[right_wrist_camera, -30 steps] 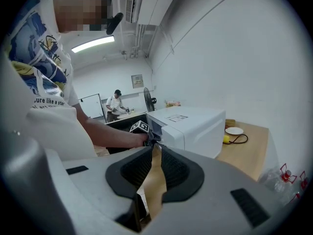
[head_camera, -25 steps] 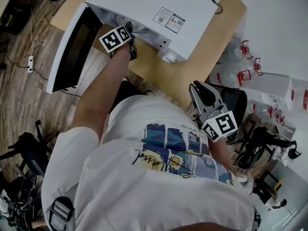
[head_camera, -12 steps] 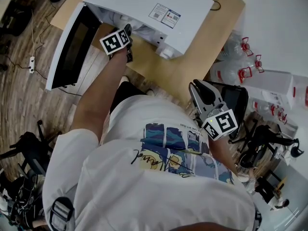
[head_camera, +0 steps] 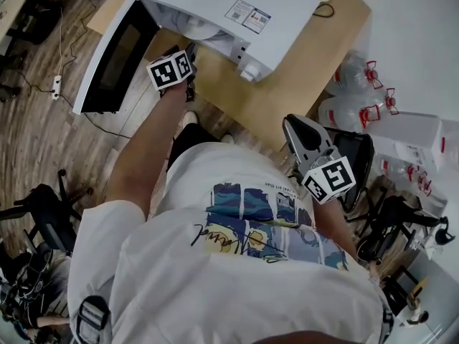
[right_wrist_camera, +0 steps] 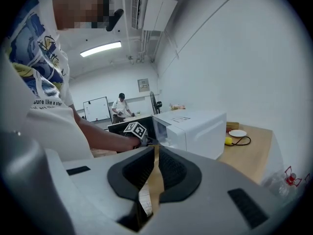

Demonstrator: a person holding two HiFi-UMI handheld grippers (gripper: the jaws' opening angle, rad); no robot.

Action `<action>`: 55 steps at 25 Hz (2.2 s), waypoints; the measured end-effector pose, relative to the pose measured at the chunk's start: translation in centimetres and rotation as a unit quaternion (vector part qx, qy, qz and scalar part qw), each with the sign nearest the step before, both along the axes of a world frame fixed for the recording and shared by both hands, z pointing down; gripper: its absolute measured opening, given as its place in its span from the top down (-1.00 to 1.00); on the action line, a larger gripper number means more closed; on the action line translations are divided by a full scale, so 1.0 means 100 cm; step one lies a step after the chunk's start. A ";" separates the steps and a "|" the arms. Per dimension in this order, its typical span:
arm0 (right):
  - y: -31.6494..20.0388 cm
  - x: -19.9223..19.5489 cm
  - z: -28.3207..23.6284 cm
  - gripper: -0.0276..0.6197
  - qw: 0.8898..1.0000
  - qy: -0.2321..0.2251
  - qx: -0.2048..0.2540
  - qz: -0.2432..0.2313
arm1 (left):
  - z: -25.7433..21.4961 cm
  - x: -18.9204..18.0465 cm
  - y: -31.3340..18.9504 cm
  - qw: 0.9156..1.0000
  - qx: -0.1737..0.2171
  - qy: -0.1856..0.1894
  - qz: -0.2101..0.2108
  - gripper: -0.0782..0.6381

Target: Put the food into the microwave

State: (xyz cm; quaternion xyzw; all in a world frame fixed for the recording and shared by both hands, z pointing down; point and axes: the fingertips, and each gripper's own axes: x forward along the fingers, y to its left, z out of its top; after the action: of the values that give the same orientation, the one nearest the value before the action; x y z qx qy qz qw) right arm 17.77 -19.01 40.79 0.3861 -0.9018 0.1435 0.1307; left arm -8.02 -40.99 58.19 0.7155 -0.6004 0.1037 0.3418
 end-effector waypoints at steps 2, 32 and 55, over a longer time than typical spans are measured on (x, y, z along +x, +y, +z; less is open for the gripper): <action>0.003 0.000 0.001 0.84 1.000 0.000 0.001 -0.007 | -0.004 0.001 0.015 1.000 0.000 -0.011 0.012 0.27; 0.049 -0.026 0.001 0.89 0.995 -0.003 0.016 -0.097 | -0.089 0.065 0.197 0.977 0.058 0.050 0.199 0.76; 0.051 -0.047 0.013 0.89 0.990 0.000 0.008 -0.139 | -0.086 0.060 0.216 0.979 0.045 0.042 0.192 0.76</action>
State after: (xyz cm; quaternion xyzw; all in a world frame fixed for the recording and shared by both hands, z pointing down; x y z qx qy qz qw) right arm 13.10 -13.86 42.07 0.2582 -0.9478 0.1172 0.1463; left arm -2.05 -19.35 49.58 0.8359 -0.4408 0.1107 0.3076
